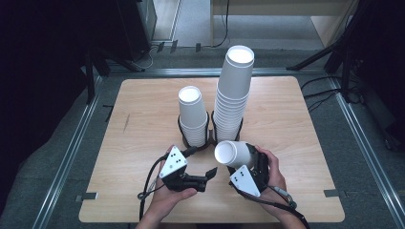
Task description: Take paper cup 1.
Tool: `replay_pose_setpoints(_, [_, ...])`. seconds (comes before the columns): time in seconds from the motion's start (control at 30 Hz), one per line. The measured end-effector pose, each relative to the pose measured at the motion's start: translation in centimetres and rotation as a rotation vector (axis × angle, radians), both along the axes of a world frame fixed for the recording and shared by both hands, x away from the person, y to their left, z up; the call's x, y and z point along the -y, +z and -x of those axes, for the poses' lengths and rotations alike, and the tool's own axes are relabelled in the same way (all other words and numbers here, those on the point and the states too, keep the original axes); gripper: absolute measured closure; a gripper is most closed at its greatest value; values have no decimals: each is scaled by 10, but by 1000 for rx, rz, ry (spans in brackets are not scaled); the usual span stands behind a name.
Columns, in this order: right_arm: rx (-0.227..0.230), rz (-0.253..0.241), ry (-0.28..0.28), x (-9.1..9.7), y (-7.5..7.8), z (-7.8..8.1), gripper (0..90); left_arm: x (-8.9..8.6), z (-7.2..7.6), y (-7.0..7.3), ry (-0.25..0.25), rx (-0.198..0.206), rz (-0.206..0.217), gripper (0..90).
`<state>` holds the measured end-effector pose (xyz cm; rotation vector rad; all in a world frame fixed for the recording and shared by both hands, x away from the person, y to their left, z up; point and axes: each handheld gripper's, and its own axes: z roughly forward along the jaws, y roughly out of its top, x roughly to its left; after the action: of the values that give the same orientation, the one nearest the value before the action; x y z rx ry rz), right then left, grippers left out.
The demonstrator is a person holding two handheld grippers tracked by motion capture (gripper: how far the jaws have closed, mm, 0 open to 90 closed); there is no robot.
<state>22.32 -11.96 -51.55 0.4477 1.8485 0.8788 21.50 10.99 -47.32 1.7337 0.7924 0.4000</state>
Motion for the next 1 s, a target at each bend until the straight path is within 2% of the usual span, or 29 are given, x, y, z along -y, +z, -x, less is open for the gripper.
replay_pose_setpoints(0.13, [2,22,21,-3,-3,2,125,4,2,-1,-21,5,-15,65])
replay_pose_setpoints(0.23, [4,38,48,-6,-4,5,125,10,4,-1,-68,17,-50,66])
replay_pose_setpoints(0.37, [5,55,69,-8,-5,7,126,13,6,-2,-86,21,-72,72])
replay_pose_setpoints(0.6, [8,100,117,-11,-8,10,127,15,6,-2,-104,20,-77,85])
replay_pose_setpoints(0.63, [1,105,141,-11,-9,12,126,14,7,-2,-110,23,-78,119])
replay_pose_setpoints(0.67, [1,105,141,-11,-9,12,126,14,7,-2,-110,23,-78,132])
replay_pose_setpoints(0.7, [-7,103,178,-11,-8,14,126,14,7,-2,-117,22,-81,133])
replay_pose_setpoints(0.73, [-8,105,190,-12,-9,14,126,14,7,-2,-117,22,-81,133])
replay_pose_setpoints(1.0, [0,126,225,-14,-10,18,126,19,9,-3,-154,7,-96,151])
